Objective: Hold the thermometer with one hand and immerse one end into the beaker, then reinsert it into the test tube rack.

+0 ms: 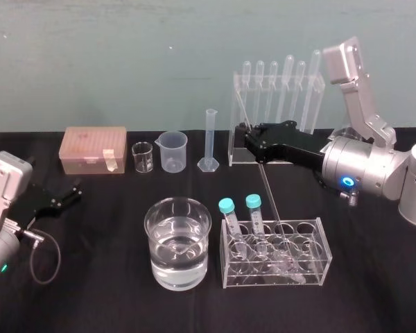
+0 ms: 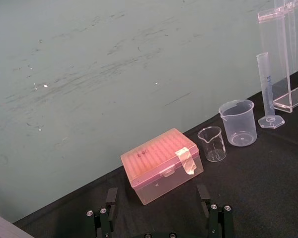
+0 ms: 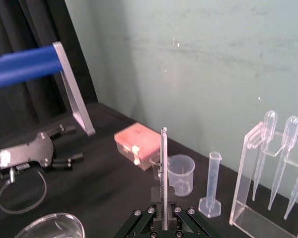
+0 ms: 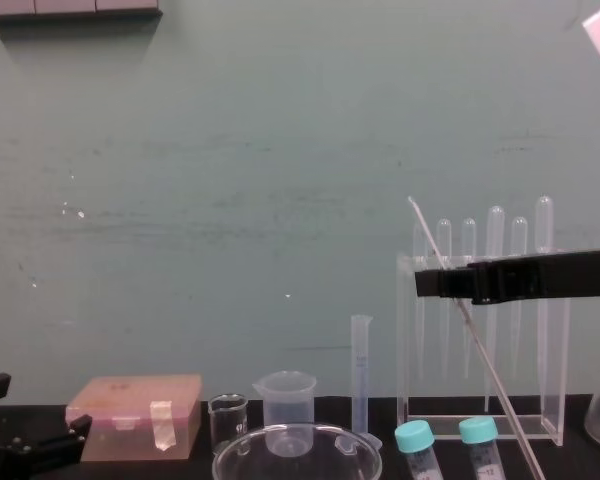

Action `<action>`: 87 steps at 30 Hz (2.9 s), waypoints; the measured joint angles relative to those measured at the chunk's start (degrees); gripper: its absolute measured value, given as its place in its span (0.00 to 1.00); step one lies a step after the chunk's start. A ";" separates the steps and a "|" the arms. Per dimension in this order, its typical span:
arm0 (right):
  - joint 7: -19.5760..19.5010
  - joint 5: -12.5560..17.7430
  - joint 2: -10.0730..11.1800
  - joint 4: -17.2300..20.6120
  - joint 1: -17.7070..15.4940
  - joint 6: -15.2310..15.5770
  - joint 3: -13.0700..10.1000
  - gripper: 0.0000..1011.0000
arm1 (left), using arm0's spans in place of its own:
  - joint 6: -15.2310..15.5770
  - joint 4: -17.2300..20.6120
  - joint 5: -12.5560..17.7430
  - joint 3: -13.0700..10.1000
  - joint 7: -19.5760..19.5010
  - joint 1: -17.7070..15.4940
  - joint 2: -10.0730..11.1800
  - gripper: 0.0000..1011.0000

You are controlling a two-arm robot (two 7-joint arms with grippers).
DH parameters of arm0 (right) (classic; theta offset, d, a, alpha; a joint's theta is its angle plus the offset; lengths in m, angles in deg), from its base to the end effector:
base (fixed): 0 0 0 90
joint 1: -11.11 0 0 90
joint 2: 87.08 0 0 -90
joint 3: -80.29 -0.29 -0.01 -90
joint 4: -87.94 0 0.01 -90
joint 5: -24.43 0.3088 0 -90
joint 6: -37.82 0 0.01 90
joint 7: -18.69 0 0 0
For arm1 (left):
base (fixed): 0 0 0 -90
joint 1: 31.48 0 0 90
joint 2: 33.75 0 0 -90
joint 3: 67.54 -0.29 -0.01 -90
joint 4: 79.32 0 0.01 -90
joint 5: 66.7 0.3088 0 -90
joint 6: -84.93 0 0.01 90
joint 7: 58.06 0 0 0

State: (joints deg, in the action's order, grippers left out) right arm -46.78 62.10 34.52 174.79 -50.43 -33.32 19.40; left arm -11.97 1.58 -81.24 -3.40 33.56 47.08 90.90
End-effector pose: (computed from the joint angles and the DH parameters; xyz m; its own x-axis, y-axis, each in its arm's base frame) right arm 0.4205 -0.0307 -0.1780 0.7274 -0.6851 -0.0381 0.6699 0.7211 -0.1767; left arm 0.3581 0.0827 -0.3022 0.2922 0.8802 0.3740 -0.9553 0.2872 0.0702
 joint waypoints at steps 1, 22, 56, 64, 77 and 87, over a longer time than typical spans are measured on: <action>-0.02 0.17 -0.09 0.12 -0.26 -0.39 -0.22 0.05 | 0.00 0.00 0.00 0.00 0.00 0.00 0.00 1.00; 5.43 3.77 -0.16 3.00 -10.34 -20.26 -8.99 0.05 | 0.00 0.00 0.00 0.00 0.00 0.00 0.00 1.00; 15.61 12.36 -6.98 1.01 7.57 -16.44 -1.51 0.05 | 0.00 0.00 0.00 0.00 0.00 0.00 0.00 1.00; 19.03 12.32 -9.00 -2.16 8.59 -16.08 4.25 0.05 | 0.00 0.00 0.00 0.00 0.00 0.00 0.00 1.00; 21.41 9.83 -9.73 -8.91 7.59 -18.65 9.06 0.05 | 0.00 0.00 0.00 0.00 0.00 0.00 0.00 1.00; 22.86 9.31 -10.30 -11.26 6.77 -19.55 9.80 0.05 | 0.00 0.00 0.00 0.00 0.00 0.00 0.00 1.00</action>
State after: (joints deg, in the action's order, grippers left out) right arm -23.92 71.41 24.22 163.53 -43.66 -52.87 29.21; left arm -11.97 1.58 -81.25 -3.40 33.56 47.09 90.90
